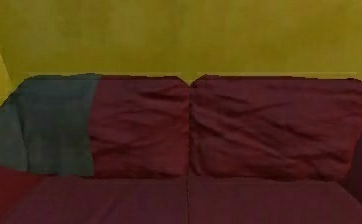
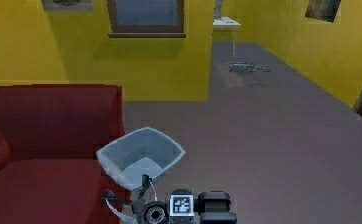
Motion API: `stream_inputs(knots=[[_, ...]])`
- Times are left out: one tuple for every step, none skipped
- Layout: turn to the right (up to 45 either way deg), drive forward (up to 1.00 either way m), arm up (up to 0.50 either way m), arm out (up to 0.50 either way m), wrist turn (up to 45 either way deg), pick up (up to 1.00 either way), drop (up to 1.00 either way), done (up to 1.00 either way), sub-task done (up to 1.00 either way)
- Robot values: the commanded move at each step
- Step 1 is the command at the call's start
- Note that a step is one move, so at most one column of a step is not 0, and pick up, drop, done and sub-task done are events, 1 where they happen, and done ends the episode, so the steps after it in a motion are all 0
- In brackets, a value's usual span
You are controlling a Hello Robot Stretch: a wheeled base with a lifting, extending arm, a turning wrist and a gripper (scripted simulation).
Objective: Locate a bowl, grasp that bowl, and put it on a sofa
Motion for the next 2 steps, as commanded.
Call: stream_inputs(knots=[[0.0, 0.10, 0.00, 0.00, 0.0, 0.00, 0.00, 0.00, 0.00], [3.0, 0.00, 0.00, 0.00, 0.0, 0.00, 0.00, 0.00, 0.00]])
